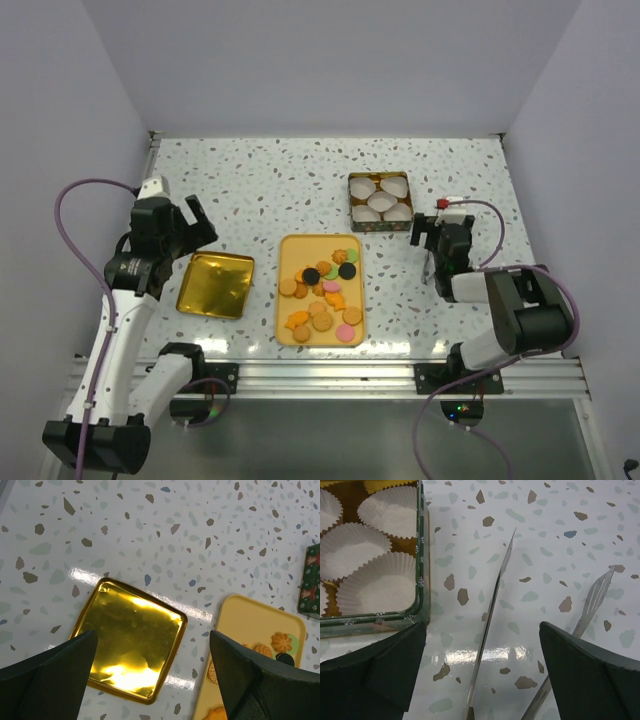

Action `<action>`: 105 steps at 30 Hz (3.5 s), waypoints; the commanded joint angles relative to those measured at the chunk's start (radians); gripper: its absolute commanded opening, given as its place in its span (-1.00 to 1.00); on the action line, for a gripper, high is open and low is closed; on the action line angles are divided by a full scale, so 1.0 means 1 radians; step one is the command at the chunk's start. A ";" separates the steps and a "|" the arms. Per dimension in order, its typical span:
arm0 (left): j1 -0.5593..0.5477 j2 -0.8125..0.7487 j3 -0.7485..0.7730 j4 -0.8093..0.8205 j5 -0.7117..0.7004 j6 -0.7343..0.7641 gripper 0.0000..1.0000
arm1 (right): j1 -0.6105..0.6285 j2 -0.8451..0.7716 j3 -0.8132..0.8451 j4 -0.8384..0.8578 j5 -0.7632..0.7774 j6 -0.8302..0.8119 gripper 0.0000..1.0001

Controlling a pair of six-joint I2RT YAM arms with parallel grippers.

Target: Pack the cookies

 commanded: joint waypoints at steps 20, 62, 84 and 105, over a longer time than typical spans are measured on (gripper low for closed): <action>-0.093 -0.072 0.016 -0.009 0.098 -0.012 1.00 | 0.098 -0.523 0.627 -1.469 0.176 0.482 0.97; -0.114 0.094 -0.020 0.109 0.157 0.012 0.94 | -0.113 0.218 0.728 -1.572 -0.083 0.573 0.77; -0.114 0.108 0.000 0.081 0.131 0.034 0.91 | -0.139 0.286 0.774 -1.572 -0.066 0.543 -0.15; -0.120 0.010 -0.023 0.069 0.210 0.020 0.91 | -0.138 -0.121 0.996 -1.969 -0.094 0.513 -0.20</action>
